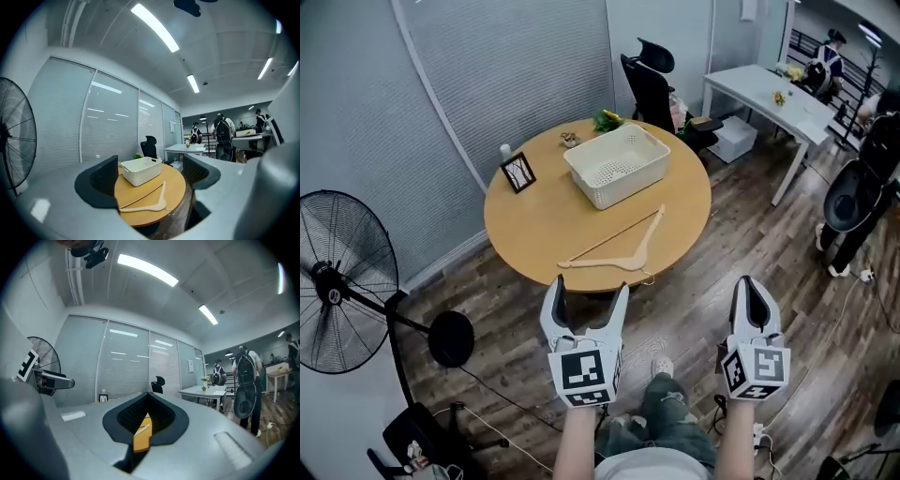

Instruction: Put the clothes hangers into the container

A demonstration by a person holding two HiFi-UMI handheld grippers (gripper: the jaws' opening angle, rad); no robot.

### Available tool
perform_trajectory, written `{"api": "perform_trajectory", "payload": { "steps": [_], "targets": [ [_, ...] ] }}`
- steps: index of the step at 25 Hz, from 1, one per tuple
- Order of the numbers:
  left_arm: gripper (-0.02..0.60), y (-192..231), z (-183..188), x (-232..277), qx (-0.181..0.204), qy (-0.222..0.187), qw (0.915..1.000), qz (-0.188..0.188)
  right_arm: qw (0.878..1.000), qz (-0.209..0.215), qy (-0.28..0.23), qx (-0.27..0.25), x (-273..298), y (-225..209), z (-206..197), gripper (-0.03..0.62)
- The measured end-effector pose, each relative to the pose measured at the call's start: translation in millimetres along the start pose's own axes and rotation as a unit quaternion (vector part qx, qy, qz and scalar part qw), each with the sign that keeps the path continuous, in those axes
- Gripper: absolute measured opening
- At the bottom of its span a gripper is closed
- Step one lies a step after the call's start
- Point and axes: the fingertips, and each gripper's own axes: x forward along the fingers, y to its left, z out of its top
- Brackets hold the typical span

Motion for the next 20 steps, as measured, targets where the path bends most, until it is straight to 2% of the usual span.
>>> {"api": "perform_trajectory", "payload": {
  "steps": [12,20],
  "targets": [
    [0.423,-4.5,11.0,95.3,-0.002,0.007,0.9982,0.060,0.998,0.062,0.003,-0.002,120.6,-40.5,6.9,0.018],
    [0.423,-5.4,7.0,138.1,-0.002,0.013,0.9957,0.092,0.994,0.106,0.002,-0.002,179.5,-49.8,5.3,0.018]
  ]
}}
